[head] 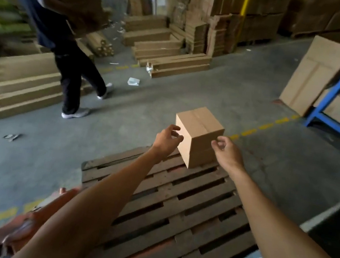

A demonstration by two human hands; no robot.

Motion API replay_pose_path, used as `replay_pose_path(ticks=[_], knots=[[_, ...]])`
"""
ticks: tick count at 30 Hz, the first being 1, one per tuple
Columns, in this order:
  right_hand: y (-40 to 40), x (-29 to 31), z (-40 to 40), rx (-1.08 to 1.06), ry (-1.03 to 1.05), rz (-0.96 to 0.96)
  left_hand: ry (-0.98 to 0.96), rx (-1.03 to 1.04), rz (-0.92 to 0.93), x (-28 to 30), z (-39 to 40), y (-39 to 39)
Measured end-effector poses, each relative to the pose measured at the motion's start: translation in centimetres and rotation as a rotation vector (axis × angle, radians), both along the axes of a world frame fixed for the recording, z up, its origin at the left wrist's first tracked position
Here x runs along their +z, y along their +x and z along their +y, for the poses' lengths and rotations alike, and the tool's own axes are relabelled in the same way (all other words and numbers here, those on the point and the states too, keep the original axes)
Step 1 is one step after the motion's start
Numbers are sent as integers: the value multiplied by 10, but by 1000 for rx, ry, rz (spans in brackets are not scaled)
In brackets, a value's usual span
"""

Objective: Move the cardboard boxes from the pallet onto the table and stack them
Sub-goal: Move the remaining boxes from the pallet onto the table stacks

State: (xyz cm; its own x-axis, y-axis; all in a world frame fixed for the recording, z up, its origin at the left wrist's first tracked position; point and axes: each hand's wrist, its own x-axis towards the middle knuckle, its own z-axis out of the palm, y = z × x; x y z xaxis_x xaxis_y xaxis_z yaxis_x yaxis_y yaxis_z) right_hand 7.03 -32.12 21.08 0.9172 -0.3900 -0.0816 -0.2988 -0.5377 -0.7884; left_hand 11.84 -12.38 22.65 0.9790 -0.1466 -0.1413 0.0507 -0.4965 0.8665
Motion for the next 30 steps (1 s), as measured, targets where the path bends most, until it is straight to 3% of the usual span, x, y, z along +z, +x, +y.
replay_pose_path(ticks=[8, 16, 22, 30], knots=[[123, -9, -12, 0, 139, 70, 17, -15, 85, -8, -12, 128], [279, -65, -30, -112, 163, 197, 94, -100, 182, -71, -55, 337], [399, -159, -58, -345, 247, 377, 219, -249, 302, -179, -97, 512], [507, -311, -88, -633, 519, 473, 425, -410, 299, -341, -154, 643]])
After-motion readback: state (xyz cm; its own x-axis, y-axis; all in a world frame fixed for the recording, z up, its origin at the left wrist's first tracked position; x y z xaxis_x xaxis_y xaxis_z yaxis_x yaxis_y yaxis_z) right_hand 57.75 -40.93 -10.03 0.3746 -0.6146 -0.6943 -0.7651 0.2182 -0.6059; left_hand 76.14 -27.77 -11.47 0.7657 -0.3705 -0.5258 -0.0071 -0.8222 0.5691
